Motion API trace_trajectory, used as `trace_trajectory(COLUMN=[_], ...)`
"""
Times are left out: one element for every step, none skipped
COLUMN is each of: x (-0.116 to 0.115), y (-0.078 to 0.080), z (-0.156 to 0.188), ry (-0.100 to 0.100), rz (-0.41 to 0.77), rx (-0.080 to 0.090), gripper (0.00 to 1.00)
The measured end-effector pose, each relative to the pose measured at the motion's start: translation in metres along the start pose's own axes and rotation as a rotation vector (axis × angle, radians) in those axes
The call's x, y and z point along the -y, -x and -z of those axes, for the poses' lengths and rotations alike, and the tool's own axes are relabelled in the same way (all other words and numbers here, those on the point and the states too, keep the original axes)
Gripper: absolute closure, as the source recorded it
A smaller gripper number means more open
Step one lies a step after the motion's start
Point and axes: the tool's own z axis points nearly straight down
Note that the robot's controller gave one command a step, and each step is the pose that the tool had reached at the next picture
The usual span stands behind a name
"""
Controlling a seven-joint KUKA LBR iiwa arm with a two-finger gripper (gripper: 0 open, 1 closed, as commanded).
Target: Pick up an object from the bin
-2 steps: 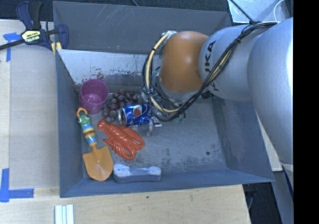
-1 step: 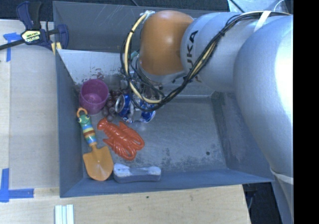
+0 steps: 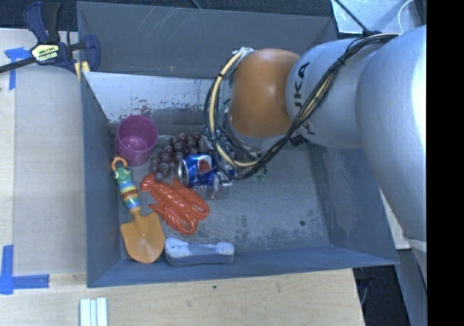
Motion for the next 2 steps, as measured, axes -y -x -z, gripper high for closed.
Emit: trace_trajectory(x=[-0.0448, -0.0448], y=[0.0277, 0.0277], z=[0.0616, 0.0616], ry=[0.011, 0.011], rz=[-0.001, 0.000], rx=[0.028, 0.028], gripper=[1.00, 1.00])
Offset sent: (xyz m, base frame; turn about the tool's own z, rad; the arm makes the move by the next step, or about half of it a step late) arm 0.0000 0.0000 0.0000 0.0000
